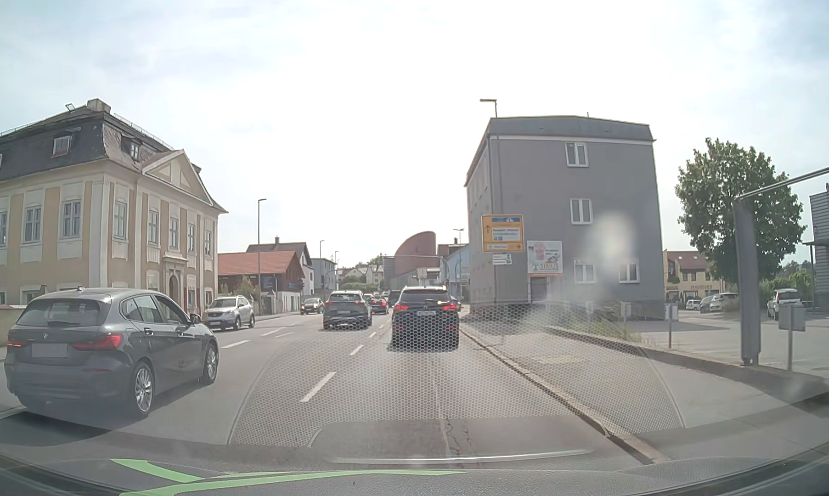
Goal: Follow the waypoints while adhering to traffic rules and regulations
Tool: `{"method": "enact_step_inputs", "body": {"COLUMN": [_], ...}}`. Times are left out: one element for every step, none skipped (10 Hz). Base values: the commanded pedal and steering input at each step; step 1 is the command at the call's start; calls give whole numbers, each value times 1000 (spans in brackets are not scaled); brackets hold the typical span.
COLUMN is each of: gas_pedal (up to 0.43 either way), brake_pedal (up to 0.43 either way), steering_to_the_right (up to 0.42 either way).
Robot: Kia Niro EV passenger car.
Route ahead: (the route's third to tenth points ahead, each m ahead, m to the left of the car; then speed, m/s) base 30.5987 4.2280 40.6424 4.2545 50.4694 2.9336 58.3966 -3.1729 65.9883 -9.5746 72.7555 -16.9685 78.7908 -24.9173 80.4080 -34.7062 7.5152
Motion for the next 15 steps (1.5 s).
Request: {"method": "enact_step_inputs", "body": {"gas_pedal": [138, 130, 130, 130, 130, 130, 130, 130, 130, 118, 118, 118, 118, 110, 110], "brake_pedal": [0, 0, 0, 0, 0, 0, 0, 0, 0, 0, 0, 0, 0, 0, 0], "steering_to_the_right": [1, 1, 1, 1, 1, 1, 1, 2, 1, 1, 2, 1, 0, -1, -1]}}
